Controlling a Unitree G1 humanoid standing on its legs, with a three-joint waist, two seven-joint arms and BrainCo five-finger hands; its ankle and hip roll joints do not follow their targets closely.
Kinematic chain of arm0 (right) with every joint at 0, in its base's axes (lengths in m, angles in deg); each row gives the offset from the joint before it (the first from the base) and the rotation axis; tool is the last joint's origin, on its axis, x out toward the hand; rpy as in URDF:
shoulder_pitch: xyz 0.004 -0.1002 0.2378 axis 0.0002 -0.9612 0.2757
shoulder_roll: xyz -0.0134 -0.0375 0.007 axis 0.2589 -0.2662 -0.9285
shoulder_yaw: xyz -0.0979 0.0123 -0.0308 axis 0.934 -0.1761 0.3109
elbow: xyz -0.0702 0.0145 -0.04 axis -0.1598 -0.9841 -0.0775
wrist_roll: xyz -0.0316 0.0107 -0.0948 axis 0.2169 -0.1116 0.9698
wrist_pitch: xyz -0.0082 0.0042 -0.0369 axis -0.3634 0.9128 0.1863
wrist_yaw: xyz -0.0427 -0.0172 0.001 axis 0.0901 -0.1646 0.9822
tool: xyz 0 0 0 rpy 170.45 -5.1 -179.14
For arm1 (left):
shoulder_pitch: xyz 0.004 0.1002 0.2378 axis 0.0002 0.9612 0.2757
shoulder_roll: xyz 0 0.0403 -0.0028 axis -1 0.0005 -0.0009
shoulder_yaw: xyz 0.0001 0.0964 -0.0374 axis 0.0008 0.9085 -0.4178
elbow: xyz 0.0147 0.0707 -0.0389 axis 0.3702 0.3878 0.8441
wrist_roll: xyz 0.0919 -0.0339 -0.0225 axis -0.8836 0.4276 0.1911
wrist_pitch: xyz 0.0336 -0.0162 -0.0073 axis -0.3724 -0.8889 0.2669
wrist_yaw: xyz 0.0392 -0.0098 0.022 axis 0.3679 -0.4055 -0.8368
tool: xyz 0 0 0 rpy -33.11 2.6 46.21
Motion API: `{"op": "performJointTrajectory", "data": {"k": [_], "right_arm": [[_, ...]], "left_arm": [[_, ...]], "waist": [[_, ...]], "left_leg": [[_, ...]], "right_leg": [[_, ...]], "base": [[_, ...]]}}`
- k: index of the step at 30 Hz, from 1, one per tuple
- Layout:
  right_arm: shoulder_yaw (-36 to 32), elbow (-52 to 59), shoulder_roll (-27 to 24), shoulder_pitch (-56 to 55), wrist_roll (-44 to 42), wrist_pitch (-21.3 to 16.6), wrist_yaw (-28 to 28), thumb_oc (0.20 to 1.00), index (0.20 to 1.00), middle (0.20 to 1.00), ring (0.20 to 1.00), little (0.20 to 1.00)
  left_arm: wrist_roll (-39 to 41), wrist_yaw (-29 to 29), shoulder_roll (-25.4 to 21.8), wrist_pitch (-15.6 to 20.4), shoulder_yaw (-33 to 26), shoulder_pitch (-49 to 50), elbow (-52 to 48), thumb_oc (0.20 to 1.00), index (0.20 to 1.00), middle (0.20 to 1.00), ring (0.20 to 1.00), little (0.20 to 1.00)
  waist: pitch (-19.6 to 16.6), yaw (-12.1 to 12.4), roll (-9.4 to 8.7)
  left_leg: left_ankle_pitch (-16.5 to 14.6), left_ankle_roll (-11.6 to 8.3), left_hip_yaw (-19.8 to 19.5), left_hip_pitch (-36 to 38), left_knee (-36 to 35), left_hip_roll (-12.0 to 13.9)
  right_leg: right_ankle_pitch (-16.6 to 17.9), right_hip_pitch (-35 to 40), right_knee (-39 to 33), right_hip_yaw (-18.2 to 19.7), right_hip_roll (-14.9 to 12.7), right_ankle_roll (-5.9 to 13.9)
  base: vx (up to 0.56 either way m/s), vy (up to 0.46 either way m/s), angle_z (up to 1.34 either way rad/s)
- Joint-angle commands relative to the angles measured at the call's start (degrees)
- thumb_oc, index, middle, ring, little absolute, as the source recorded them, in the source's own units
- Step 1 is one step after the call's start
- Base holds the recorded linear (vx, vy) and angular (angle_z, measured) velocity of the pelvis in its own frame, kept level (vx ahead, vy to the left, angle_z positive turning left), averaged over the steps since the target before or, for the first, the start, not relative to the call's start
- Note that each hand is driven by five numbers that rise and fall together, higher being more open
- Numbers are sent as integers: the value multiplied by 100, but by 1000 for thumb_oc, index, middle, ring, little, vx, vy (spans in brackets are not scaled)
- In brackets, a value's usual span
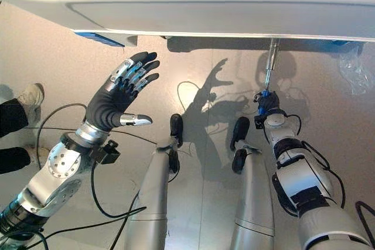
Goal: Raise the hospital bed
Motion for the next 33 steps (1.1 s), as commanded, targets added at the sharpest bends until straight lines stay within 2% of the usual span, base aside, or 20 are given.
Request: {"op": "performJointTrajectory", "data": {"k": [1,3,4,9,15,16,19,23,25,29,33], "right_arm": [[1177,112,814,97,1229,231,-495,200,200,200,200,200],[1178,112,816,97,1229,232,-494,200,200,200,200,200],[1306,267,1017,133,1228,157,-554,200,200,200,200,200],[1478,631,1354,118,1149,-3,-681,200,200,200,200,200],[1678,1449,1415,-86,968,-262,-791,200,200,200,200,200],[1801,1981,1377,-137,857,-388,-852,200,200,200,200,200],[1878,2533,1276,-259,726,-483,-918,200,200,200,200,200],[1954,4087,991,-547,156,-820,-1059,200,200,200,200,200],[1932,4446,909,-618,28,-914,-1074,200,200,200,200,200],[1649,5870,333,-1143,-451,-1299,-1106,200,200,200,200,200],[1179,6332,218,-1598,-827,-1523,-1033,200,200,200,200,200]], "left_arm": [[-57,-91,14,426,-270,-52,-595,1000,1000,1000,1000,1000],[-57,-91,13,426,-274,-48,-597,1000,1000,1000,1000,1000],[-14,-128,-47,485,-268,-103,-592,1000,1000,1000,1000,1000],[-8,-147,-71,584,-270,-84,-558,1000,1000,1000,1000,1000],[-6,-101,-181,655,-232,-41,-563,1000,1000,1000,1000,1000],[-8,-105,-269,693,-198,-38,-578,1000,1000,1000,1000,1000],[-22,-90,-319,714,-183,-9,-584,1000,1000,1000,1000,1000],[-8,-60,-501,807,-176,110,-613,1000,1000,1000,1000,1000],[-58,-74,-519,813,-154,132,-595,1000,1000,1000,1000,1000],[-448,-135,-593,805,-55,185,-406,1000,1000,1000,1000,1000],[-543,-130,-668,867,-142,334,-369,1000,1000,1000,1000,1000]], "waist": [[237,283,235],[237,281,232],[237,339,250],[237,370,247],[237,349,239],[237,339,229],[237,328,215],[237,279,208],[237,260,197],[237,135,133],[237,102,135]], "left_leg": [[-329,350,261,-94,188,-279],[-329,350,263,-94,188,-278],[-327,354,258,-113,210,-306],[-327,362,252,-125,247,-322],[-316,367,253,-107,250,-317],[-308,363,257,-114,250,-317],[-296,366,264,-103,236,-318],[-258,375,289,-56,157,-322],[-249,381,295,-52,150,-322],[-168,400,344,178,-107,-293],[-88,411,379,447,-382,-278]], "right_leg": [[-374,31,250,-5,97,541],[-374,30,251,-4,97,541],[-368,22,254,-8,70,539],[-369,42,265,-5,43,531],[-366,66,265,4,27,533],[-346,61,251,17,29,540],[-327,75,231,23,25,548],[-284,99,166,34,3,562],[-273,106,158,34,5,562],[-178,350,-76,26,14,612],[-96,607,-320,24,33,642]], "base": [[0,0,0],[0,0,0],[0,0,0],[6,3,-1],[0,11,0],[0,0,0],[-3,12,0],[-6,18,-1],[0,0,0],[-19,31,1],[-34,29,2]]}}
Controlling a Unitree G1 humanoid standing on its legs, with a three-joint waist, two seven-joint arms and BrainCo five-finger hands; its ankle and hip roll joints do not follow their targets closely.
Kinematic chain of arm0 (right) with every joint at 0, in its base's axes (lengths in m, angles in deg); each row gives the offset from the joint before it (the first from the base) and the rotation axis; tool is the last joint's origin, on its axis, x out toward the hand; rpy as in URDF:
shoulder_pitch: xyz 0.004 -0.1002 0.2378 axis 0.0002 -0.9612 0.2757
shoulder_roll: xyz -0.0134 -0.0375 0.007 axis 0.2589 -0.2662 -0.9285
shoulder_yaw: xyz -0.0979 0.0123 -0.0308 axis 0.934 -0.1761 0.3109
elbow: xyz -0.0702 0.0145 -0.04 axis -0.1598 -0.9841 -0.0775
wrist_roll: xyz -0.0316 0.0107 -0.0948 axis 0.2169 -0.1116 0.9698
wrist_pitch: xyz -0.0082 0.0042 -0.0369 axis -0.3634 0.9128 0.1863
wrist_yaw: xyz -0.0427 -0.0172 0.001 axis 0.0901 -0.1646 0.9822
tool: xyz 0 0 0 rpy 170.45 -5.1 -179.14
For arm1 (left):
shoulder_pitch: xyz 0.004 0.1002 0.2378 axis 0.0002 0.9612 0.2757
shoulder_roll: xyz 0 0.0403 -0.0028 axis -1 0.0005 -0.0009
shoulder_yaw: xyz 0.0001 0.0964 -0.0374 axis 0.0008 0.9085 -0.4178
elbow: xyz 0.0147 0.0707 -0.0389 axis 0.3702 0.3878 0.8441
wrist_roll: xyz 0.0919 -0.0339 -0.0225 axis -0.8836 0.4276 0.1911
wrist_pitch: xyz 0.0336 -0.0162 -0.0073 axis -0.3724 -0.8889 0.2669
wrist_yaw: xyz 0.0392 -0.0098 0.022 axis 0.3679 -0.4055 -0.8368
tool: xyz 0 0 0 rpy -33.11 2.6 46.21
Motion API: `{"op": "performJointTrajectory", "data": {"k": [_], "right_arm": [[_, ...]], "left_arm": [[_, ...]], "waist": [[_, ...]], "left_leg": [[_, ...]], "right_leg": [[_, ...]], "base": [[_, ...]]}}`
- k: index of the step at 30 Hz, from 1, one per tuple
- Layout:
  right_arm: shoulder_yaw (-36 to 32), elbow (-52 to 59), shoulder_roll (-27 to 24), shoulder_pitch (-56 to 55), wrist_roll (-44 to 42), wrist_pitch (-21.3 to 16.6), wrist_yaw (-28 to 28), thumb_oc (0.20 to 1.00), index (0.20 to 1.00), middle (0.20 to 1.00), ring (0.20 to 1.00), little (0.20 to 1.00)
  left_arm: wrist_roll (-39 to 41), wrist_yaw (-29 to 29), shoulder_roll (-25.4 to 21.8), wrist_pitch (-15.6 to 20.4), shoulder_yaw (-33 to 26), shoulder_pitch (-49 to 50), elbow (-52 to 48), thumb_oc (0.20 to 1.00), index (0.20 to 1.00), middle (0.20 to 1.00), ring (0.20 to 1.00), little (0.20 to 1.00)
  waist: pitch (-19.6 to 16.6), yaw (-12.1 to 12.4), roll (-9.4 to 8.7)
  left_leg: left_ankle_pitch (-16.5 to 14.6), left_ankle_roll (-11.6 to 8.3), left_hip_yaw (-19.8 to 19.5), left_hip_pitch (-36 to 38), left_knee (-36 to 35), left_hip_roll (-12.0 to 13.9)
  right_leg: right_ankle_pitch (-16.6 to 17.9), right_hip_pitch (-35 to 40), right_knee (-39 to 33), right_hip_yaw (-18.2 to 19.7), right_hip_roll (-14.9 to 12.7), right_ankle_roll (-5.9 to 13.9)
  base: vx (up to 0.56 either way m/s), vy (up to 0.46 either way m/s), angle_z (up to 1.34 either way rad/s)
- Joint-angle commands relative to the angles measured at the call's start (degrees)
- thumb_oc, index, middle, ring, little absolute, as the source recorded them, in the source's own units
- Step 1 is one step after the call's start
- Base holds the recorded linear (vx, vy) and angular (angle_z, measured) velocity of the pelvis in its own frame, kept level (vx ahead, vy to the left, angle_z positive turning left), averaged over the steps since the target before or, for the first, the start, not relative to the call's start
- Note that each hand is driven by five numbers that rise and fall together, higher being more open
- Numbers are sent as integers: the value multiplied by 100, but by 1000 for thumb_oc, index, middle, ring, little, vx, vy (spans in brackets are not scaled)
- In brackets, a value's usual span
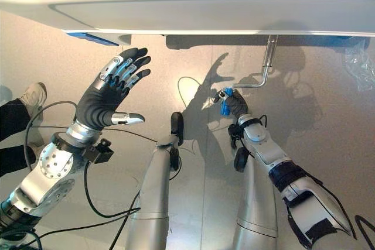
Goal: Raise the hospital bed
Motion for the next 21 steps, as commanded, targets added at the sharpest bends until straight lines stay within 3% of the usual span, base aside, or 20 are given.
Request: {"op": "performJointTrajectory", "data": {"k": [1,4,5,6,7,8,14,21], "right_arm": [[545,1698,626,418,298,-1190,-617,200,200,200,200,200],[86,2491,180,-162,282,-1374,-573,200,200,200,200,200],[-55,2589,154,-282,248,-1409,-549,200,200,200,200,200],[-52,2587,160,-334,245,-1404,-549,200,200,200,200,200],[-303,2772,60,-460,239,-1487,-490,200,200,200,200,200],[-299,2770,64,-510,236,-1481,-490,200,200,200,200,200],[-1210,3265,83,-1430,-273,-1659,-562,200,200,200,200,200],[-1834,3609,162,-2098,-460,-1780,-616,200,200,200,200,200]], "left_arm": [[-229,22,-106,494,-155,282,-488,1000,1000,1000,1000,1000],[-403,107,-191,497,-193,443,-433,1000,1000,1000,1000,1000],[-485,93,-189,494,-218,440,-443,1000,1000,1000,1000,1000],[-484,93,-185,490,-184,468,-441,1000,1000,1000,1000,1000],[-519,165,-169,503,-220,495,-440,1000,1000,1000,1000,1000],[-515,167,-164,502,-187,521,-435,1000,1000,1000,1000,1000],[-841,342,-94,393,-292,795,-209,1000,1000,1000,1000,1000],[-992,470,21,412,-477,911,-209,1000,1000,1000,1000,1000]], "waist": [[50,-13,-37],[50,-154,-85],[50,-154,-76],[50,-160,-81],[50,-202,-100],[50,-209,-104],[50,-351,-200],[50,-458,-289]], "left_leg": [[-1,520,445,373,-512,-341],[170,459,457,682,-990,-306],[437,464,465,662,-1207,-278],[250,444,454,802,-1159,-287],[550,429,474,872,-1517,-248],[368,408,460,1016,-1480,-258],[906,439,521,1777,-2576,-230],[1093,419,505,2290,-3183,-202]], "right_leg": [[7,549,-457,128,-14,793],[170,865,-904,115,12,845],[413,843,-1127,64,22,802],[247,975,-1074,101,22,857],[541,1069,-1442,35,26,843],[377,1203,-1393,73,25,898],[966,1944,-2562,10,143,967],[1152,2436,-3183,-26,196,998]], "base": [[-31,22,1],[-68,14,1],[-37,7,0],[-107,18,-1],[0,0,0],[-45,8,-4],[-51,11,-5],[1,-10,-7]]}}
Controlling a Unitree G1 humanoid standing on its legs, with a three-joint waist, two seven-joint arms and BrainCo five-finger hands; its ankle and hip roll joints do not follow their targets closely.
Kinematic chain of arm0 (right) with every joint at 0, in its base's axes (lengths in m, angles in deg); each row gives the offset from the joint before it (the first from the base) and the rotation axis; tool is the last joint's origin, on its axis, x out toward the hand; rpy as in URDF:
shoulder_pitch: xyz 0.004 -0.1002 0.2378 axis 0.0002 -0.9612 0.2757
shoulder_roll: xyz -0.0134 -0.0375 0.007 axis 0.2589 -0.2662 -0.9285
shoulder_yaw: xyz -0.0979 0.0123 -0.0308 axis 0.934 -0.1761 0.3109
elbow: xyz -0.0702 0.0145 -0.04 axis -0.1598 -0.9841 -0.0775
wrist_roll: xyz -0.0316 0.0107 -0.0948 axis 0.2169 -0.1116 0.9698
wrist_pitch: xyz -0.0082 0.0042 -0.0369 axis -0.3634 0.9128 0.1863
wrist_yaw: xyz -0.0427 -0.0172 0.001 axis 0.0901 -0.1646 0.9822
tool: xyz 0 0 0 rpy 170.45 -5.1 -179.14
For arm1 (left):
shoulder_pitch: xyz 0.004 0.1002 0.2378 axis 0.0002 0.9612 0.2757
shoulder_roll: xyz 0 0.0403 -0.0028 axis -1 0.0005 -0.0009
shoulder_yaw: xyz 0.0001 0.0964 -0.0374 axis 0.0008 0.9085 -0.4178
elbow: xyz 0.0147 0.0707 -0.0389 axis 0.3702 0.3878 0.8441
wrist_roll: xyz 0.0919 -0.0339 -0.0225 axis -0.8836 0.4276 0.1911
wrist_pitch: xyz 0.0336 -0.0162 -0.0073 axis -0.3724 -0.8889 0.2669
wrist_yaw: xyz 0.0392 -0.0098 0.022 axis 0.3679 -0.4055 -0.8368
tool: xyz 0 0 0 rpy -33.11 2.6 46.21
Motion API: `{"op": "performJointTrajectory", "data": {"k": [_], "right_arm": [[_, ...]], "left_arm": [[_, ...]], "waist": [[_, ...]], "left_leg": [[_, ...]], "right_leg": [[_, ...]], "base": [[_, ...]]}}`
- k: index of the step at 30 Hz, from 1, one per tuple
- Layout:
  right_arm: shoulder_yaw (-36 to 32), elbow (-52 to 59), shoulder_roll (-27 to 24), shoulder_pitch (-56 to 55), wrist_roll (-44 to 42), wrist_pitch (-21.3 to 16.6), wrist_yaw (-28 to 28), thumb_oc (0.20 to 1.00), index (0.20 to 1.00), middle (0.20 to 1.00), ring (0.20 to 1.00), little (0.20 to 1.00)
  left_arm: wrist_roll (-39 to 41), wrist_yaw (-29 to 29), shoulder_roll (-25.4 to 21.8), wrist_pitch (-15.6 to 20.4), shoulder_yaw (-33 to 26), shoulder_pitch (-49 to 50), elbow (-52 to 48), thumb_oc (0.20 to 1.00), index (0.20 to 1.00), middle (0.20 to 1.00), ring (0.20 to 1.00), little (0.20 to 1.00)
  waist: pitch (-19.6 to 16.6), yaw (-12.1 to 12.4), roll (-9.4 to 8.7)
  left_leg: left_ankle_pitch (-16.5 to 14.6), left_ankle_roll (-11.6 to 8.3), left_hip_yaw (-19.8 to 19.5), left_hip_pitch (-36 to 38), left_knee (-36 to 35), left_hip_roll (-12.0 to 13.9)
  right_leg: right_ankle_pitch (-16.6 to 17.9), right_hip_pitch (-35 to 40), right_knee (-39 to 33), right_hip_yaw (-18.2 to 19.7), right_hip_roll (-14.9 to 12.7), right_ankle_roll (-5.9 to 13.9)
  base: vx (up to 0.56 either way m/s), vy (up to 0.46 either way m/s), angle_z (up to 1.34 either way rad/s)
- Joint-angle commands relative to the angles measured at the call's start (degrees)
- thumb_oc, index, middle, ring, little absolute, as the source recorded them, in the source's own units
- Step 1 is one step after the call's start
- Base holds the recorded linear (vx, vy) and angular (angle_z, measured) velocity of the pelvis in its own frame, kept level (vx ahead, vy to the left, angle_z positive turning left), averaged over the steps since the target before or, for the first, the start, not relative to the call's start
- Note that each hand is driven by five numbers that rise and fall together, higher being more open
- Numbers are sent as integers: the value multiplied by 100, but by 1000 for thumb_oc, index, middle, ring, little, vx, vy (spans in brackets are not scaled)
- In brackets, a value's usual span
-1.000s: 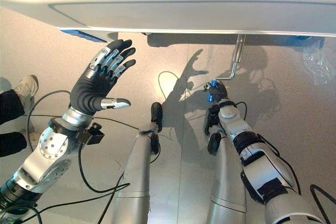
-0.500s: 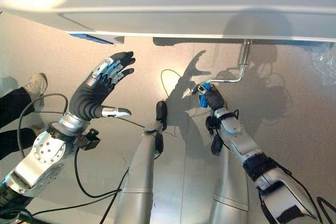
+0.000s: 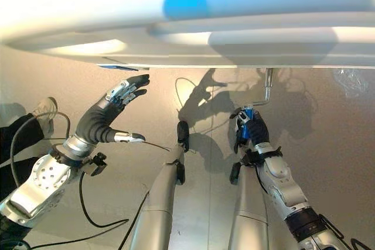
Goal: Raise the hospital bed
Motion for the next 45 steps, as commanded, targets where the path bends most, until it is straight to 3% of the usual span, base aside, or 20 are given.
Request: {"op": "performJointTrajectory", "data": {"k": [1,11,17,26,32,35,36,45], "right_arm": [[-534,1749,109,196,33,-1374,-295,200,200,200,200,200],[-1389,2094,336,-244,-15,-1619,-34,200,200,200,200,200],[-2102,1859,409,-270,17,-1849,384,200,200,200,200,200],[-2619,1447,400,-206,156,-2012,833,200,200,200,200,200],[-2849,60,66,-176,746,-1843,1711,200,200,200,200,200],[-2914,-231,-49,-139,824,-1802,1844,200,200,200,200,200],[-3006,-910,-364,-101,956,-1692,2081,200,200,200,200,200],[-3035,-2390,-968,103,871,-1496,2331,200,200,200,200,200]], "left_arm": [[-351,139,129,202,-166,245,-431,1000,1000,1000,1000,1000],[-401,180,282,185,-533,419,-520,1000,1000,1000,1000,1000],[-264,300,357,202,-804,502,-585,1000,1000,1000,1000,1000],[-129,403,451,175,-896,479,-641,1000,1000,1000,1000,1000],[-54,436,387,145,-743,341,-489,1000,1000,1000,1000,1000],[-51,432,352,162,-723,273,-480,1000,1000,1000,1000,1000],[31,451,237,155,-607,185,-459,1000,1000,1000,1000,1000],[136,475,13,123,-319,5,-422,1000,1000,1000,1000,1000]], "waist": [[-43,-160,-186],[-43,-254,-240],[-43,-318,-262],[-43,-344,-262],[-43,-365,-288],[-43,-366,-276],[-43,-363,-267],[-43,-334,-194]], "left_leg": [[383,-50,16,420,-751,-204],[473,-138,70,915,-1131,-181],[494,-176,88,1168,-1258,-133],[560,-225,100,1342,-1360,-81],[576,-241,93,1718,-1531,-45],[627,-239,95,1721,-1554,-40],[600,-231,79,1813,-1536,-46],[587,-254,80,1928,-1535,-46]], "right_leg": [[36,457,-325,-15,33,514],[138,923,-742,-6,92,526],[90,1127,-806,-1,123,507],[77,1249,-844,2,158,481],[47,1603,-955,-33,188,489],[101,1608,-979,-43,190,481],[74,1674,-928,-32,171,481],[12,1774,-861,-42,141,472]], "base": [[0,0,0],[0,0,0],[11,-17,0],[7,-21,1],[1,-21,0],[0,0,0],[0,0,0],[2,-7,1]]}}
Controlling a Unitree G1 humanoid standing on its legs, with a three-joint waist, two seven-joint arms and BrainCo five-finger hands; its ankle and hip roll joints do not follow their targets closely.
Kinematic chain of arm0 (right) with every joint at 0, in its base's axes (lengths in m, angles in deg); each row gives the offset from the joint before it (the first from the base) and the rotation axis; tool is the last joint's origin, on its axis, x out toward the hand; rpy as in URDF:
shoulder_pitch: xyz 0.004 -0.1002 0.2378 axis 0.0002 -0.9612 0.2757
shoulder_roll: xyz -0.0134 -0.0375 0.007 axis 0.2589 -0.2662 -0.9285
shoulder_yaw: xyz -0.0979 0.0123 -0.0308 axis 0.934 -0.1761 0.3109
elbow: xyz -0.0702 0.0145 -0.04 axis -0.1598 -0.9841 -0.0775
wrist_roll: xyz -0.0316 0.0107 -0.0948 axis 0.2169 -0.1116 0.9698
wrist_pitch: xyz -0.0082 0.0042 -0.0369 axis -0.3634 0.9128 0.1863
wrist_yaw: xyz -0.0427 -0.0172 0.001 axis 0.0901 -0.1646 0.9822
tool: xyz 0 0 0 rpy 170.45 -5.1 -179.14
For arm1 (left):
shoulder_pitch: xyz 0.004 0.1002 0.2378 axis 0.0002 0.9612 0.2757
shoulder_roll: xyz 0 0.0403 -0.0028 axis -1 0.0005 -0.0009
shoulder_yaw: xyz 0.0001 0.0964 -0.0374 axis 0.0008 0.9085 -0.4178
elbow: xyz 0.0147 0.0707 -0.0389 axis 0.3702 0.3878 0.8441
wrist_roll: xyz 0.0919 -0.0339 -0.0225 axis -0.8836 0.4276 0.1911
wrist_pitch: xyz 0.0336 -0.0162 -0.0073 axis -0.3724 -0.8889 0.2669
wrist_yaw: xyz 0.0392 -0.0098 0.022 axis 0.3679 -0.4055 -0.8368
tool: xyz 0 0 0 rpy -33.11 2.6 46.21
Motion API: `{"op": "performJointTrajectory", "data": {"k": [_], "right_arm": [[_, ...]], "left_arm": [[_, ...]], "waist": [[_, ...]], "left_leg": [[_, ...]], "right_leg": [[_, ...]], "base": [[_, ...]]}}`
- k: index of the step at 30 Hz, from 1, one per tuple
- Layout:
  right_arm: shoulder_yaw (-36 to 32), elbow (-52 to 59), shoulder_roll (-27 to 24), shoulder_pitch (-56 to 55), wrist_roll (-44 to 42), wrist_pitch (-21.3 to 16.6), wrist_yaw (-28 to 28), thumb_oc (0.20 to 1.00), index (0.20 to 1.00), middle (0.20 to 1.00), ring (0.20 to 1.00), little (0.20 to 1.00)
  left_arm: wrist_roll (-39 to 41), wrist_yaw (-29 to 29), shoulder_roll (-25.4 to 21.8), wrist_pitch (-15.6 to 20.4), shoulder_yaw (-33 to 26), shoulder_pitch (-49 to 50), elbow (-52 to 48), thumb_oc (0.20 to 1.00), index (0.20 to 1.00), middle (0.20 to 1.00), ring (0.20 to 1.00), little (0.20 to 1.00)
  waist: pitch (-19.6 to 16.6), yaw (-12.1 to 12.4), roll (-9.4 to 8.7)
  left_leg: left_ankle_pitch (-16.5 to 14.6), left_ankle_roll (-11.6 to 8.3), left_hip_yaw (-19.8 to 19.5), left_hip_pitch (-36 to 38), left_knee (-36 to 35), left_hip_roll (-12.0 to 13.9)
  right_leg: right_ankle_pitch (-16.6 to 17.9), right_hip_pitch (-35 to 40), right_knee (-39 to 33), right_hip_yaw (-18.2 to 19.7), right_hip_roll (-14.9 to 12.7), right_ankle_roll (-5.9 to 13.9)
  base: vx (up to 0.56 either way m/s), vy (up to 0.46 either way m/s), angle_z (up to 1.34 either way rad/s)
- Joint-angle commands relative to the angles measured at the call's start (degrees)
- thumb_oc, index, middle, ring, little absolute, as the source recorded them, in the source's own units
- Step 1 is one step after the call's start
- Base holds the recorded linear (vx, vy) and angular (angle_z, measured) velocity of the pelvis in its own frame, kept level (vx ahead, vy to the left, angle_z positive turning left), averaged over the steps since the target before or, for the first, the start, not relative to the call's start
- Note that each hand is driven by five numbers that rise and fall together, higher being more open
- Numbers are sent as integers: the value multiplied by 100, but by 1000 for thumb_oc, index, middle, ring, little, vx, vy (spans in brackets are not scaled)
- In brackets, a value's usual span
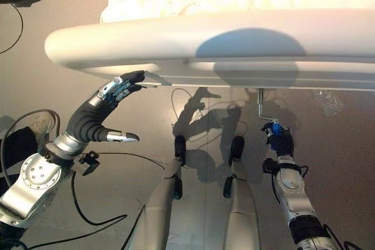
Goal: Raise the hospital bed
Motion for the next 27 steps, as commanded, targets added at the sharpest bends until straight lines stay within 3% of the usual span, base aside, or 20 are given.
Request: {"op": "performJointTrajectory", "data": {"k": [1,5,6,9,11,15,19,27], "right_arm": [[-1875,-266,-1491,61,-617,-917,1442,200,200,200,200,200],[-1759,-741,-1681,178,-627,-798,1435,200,200,200,200,200],[-1542,-1292,-1865,305,-613,-576,1377,200,200,200,200,200],[-1187,-1846,-2032,573,-593,-388,1276,200,200,200,200,200],[-556,-2558,-2202,965,-539,-76,1037,200,200,200,200,200],[24,-3347,-2182,1409,-474,276,802,200,200,200,200,200],[924,-4269,-1911,2328,-347,653,487,200,200,200,200,200],[1633,-4411,-1700,2893,-180,868,110,200,200,200,200,200]], "left_arm": [[219,36,135,232,113,-158,-232,1000,1000,1000,1000,1000],[246,36,85,236,188,-205,-239,1000,1000,1000,1000,1000],[316,5,66,245,306,-254,-249,1000,1000,1000,1000,1000],[375,-9,77,246,465,-361,-255,1000,1000,1000,1000,1000],[524,-25,97,257,618,-479,-385,1000,1000,1000,1000,1000],[640,-55,32,259,673,-602,-508,1000,1000,1000,1000,1000],[865,-163,47,266,824,-866,-635,1000,1000,1000,1000,1000],[734,-304,-22,235,1006,-1275,-447,1000,1000,1000,1000,1000]], "waist": [[-130,-229,172],[-130,-205,204],[-130,-175,207],[-130,-151,209],[-130,-102,190],[-130,-31,173],[-130,85,100],[-130,192,180]], "left_leg": [[348,-366,-57,369,-650,53],[353,-366,-65,365,-642,62],[301,-364,-66,397,-619,61],[307,-337,-67,303,-550,68],[214,-302,-114,115,-338,68],[98,-266,-152,-202,-23,36],[-166,-182,-172,-1011,847,-31],[-411,-166,-145,-1876,1591,-68]], "right_leg": [[-328,179,133,-34,164,318],[-350,161,174,-41,165,312],[-430,153,274,-27,162,311],[-404,51,323,-8,165,301],[-511,-126,507,25,184,289],[-591,-455,802,38,184,272],[-690,-1060,1333,132,156,239],[-824,-1831,1973,161,47,216]], "base": [[0,0,0],[0,0,0],[0,0,0],[0,0,0],[-9,-23,0],[-20,-47,-2],[-15,-33,2],[13,33,1]]}}
